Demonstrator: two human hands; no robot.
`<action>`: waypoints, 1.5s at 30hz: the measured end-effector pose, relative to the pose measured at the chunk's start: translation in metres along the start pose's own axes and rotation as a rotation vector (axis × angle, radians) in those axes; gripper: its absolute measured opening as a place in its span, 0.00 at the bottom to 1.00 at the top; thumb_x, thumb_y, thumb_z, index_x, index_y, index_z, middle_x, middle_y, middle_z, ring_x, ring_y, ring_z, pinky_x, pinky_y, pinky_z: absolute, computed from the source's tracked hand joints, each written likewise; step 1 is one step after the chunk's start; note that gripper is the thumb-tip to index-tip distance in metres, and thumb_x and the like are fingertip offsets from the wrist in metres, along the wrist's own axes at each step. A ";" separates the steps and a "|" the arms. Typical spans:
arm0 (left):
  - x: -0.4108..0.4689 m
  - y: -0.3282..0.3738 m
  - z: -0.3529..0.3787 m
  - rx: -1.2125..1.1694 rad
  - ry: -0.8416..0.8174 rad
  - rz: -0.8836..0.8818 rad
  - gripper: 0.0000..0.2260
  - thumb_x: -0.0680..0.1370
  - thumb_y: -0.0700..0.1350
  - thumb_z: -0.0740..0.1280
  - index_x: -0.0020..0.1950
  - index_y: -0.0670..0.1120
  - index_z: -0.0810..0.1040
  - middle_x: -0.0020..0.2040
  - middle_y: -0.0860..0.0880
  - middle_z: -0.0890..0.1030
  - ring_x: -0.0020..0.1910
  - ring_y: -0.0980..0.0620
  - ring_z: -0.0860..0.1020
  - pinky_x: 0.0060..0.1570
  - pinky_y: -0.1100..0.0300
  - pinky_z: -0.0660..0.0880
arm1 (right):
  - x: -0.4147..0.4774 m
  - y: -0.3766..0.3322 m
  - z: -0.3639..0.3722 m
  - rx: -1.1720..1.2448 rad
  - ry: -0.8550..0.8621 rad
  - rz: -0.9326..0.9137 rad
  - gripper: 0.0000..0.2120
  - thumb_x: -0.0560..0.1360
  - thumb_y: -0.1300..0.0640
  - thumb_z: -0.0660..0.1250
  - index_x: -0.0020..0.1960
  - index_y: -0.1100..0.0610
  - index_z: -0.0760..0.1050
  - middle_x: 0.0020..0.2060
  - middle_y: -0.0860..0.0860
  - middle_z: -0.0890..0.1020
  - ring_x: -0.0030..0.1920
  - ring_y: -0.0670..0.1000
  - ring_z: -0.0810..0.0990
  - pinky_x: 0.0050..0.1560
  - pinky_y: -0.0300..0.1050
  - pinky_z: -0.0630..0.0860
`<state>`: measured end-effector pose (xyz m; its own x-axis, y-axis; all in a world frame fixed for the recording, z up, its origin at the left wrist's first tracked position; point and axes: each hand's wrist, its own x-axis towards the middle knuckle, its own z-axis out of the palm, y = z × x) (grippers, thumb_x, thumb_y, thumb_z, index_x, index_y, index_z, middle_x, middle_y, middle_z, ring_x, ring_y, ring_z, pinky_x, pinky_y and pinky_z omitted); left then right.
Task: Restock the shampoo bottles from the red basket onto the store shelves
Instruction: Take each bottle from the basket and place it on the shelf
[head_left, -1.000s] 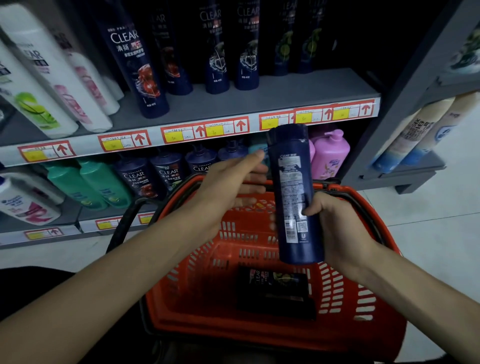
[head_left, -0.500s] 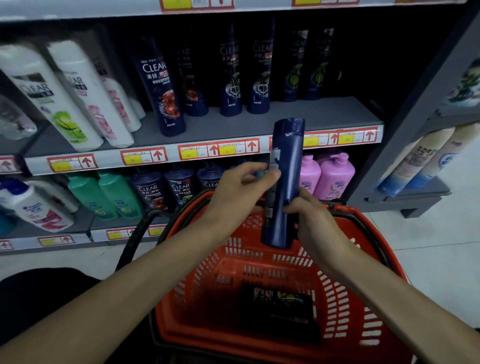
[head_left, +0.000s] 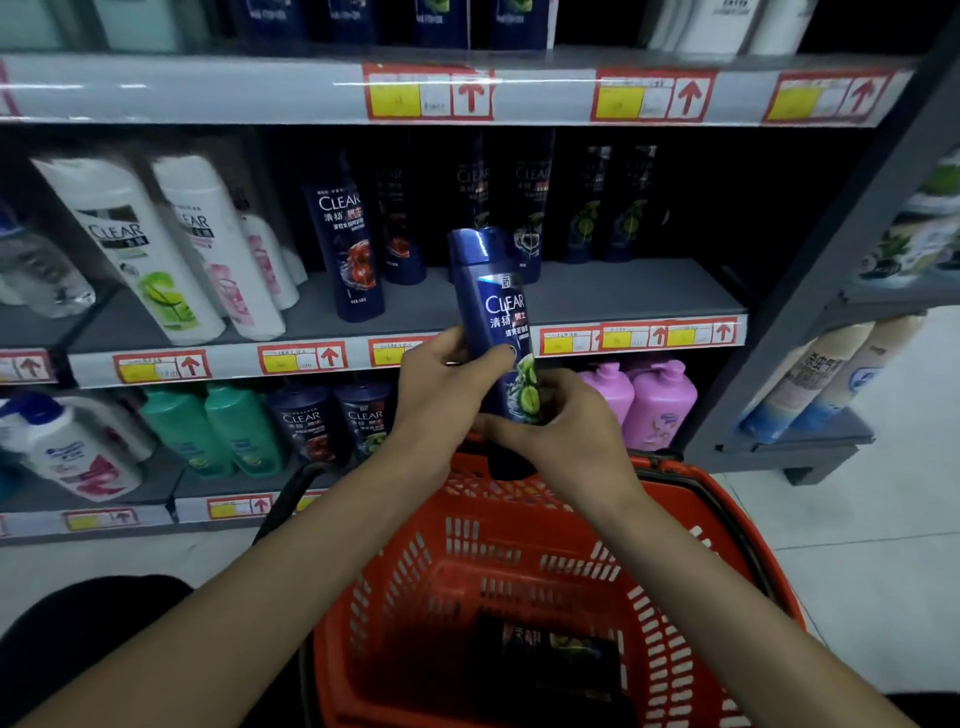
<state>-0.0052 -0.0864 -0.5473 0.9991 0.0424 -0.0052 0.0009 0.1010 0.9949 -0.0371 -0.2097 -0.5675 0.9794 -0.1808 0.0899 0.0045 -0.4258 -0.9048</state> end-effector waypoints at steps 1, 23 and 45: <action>0.002 0.002 -0.002 -0.004 0.001 0.001 0.10 0.76 0.38 0.72 0.55 0.48 0.85 0.47 0.47 0.88 0.46 0.49 0.87 0.45 0.56 0.84 | 0.003 -0.002 0.003 -0.004 -0.006 0.007 0.28 0.62 0.47 0.85 0.56 0.49 0.75 0.44 0.42 0.84 0.41 0.37 0.82 0.38 0.32 0.74; 0.013 -0.005 0.061 0.029 -0.245 0.080 0.21 0.75 0.36 0.77 0.66 0.45 0.77 0.55 0.48 0.85 0.50 0.56 0.85 0.46 0.65 0.81 | 0.029 0.031 -0.064 -0.281 0.183 -0.021 0.30 0.62 0.44 0.84 0.59 0.52 0.77 0.43 0.44 0.80 0.46 0.48 0.81 0.46 0.50 0.79; -0.051 -0.249 -0.008 1.613 -1.330 -0.052 0.13 0.81 0.50 0.65 0.65 0.51 0.80 0.60 0.46 0.83 0.58 0.44 0.81 0.53 0.57 0.75 | -0.064 0.193 -0.071 -0.997 -0.465 0.247 0.25 0.64 0.38 0.78 0.52 0.53 0.81 0.42 0.49 0.79 0.40 0.53 0.79 0.40 0.44 0.75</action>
<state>-0.0569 -0.1059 -0.7960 0.4147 -0.5797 -0.7014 -0.6829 -0.7077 0.1812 -0.1137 -0.3430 -0.7180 0.9119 -0.0991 -0.3983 -0.1591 -0.9799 -0.1206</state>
